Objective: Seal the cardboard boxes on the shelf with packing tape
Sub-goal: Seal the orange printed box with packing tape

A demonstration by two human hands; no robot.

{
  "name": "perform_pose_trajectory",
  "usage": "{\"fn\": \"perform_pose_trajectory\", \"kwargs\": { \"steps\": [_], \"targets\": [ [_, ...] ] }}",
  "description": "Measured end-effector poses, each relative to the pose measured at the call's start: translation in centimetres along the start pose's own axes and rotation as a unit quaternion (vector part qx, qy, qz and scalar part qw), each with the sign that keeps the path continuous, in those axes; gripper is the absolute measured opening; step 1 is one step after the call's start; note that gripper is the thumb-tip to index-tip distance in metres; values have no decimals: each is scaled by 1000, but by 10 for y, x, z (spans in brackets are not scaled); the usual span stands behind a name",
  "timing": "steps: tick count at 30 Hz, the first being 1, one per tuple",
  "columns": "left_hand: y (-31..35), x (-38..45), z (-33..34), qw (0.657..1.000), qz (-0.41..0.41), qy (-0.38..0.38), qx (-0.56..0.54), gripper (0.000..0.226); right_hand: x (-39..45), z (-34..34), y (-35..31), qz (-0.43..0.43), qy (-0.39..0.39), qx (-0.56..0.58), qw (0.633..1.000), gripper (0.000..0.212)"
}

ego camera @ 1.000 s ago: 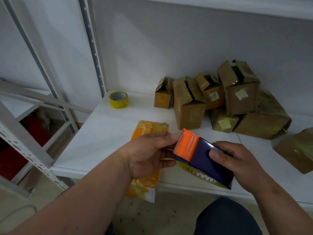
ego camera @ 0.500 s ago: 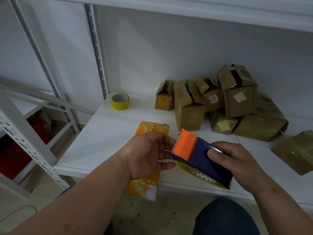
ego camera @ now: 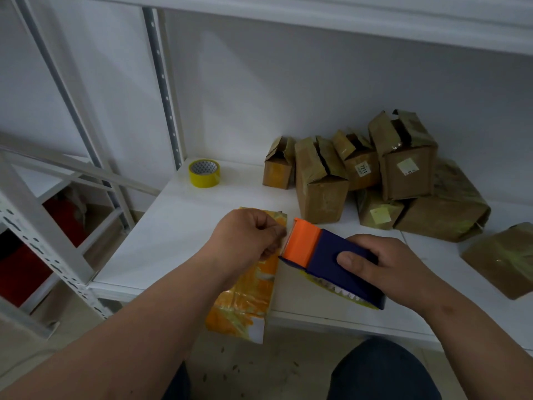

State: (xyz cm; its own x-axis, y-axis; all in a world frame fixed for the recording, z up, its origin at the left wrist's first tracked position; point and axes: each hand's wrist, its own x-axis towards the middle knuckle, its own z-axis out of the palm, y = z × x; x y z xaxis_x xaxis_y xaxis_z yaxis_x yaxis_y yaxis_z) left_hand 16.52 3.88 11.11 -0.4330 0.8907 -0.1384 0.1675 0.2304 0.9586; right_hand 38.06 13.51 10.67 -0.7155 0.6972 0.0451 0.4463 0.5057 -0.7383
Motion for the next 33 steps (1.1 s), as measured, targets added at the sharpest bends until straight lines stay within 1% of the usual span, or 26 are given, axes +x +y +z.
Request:
{"fn": "perform_pose_trajectory", "kwargs": {
  "steps": [2,3,6,7,8,11,13,14,17,22,24,27,29,30,33],
  "targets": [
    [-1,7,-11,999,-5,27,-32,12,3,-8,4,0,-5,-13,1000,37],
    [-1,11,-19,998,-9,46,-51,10,4,-14,7,-1,-4,-17,1000,43],
    [-3,26,-51,990,-31,89,-109,9,5,-33,20,27,6,-23,999,79],
    [-4,31,-59,989,-37,90,-111,9,6,-38,23,39,5,-20,999,83],
    [-6,35,-63,990,-43,88,-104,10,8,-41,25,50,-1,-13,999,83],
    [-13,50,-67,991,-58,85,-86,10,22,-45,27,79,-24,6,997,72],
    [-16,61,-67,991,-62,88,-82,9,34,-47,27,93,-32,0,995,82],
    [-18,67,-68,991,-63,91,-81,9,41,-48,27,99,-31,-6,995,83],
    [-24,83,-68,990,-65,98,-75,10,61,-48,26,111,-26,-19,993,65],
    [-42,105,-67,988,-90,106,-60,12,87,-42,35,134,-56,-33,989,65],
    [-48,111,-67,988,-94,107,-61,12,91,-39,34,138,-68,-37,987,58],
    [-54,118,-69,987,-99,105,-63,13,95,-38,34,148,-70,-40,986,56],
    [-58,120,-73,987,-99,106,-69,13,97,-36,31,154,-78,-44,984,45],
    [-59,121,-75,987,-98,106,-74,13,99,-35,29,155,-83,-48,983,44],
    [-62,122,-79,986,-101,107,-81,13,105,-34,25,165,-97,-62,979,53]
  ]
}}
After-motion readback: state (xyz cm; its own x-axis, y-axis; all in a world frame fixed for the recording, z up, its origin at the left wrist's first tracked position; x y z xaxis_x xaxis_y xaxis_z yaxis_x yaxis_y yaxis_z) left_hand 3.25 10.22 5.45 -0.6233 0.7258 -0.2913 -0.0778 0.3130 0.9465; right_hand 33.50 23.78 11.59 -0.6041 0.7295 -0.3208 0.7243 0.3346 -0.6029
